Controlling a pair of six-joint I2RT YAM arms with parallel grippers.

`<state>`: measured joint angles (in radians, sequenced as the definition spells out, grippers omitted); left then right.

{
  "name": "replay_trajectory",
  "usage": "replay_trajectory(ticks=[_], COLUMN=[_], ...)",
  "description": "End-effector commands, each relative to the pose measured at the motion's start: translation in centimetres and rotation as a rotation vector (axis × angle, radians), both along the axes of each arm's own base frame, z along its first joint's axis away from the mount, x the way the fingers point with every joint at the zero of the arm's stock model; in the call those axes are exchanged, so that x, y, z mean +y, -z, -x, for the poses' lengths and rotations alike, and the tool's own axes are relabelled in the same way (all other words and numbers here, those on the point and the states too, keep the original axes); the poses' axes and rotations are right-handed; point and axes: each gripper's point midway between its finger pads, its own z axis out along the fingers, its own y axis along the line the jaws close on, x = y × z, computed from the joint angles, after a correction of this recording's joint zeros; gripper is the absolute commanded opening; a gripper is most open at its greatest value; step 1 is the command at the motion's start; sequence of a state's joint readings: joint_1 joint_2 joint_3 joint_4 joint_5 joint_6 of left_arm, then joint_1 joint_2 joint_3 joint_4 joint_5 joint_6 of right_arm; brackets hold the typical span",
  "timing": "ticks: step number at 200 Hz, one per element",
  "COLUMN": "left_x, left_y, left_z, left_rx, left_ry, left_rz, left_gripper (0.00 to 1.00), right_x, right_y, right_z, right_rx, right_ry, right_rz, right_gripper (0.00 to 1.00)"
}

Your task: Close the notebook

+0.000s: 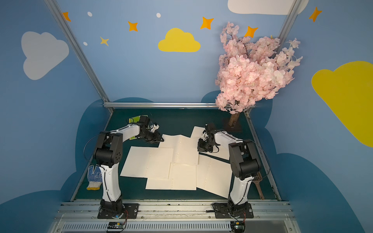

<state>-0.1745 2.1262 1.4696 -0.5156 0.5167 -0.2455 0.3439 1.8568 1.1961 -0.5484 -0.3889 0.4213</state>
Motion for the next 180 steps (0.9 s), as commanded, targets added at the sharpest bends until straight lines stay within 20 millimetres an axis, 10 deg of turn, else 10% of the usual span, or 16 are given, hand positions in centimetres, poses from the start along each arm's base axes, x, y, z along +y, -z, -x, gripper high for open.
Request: replay_trajectory(ticks=[1,180], left_x=[-0.6,-1.1], left_y=[-0.7,-0.8], left_z=[0.5,0.3], left_rx=[0.006,0.020], left_ry=[0.023,0.026], left_rz=[0.032,0.067], left_gripper=[0.39,0.47], right_x=[0.7,-3.0], right_y=[-1.1,-0.1], right_z=[-1.2,-6.4], right_rx=[-0.038,-0.065], right_ry=[-0.018,0.164], right_rz=[-0.018,0.141], right_gripper=[0.00,0.00])
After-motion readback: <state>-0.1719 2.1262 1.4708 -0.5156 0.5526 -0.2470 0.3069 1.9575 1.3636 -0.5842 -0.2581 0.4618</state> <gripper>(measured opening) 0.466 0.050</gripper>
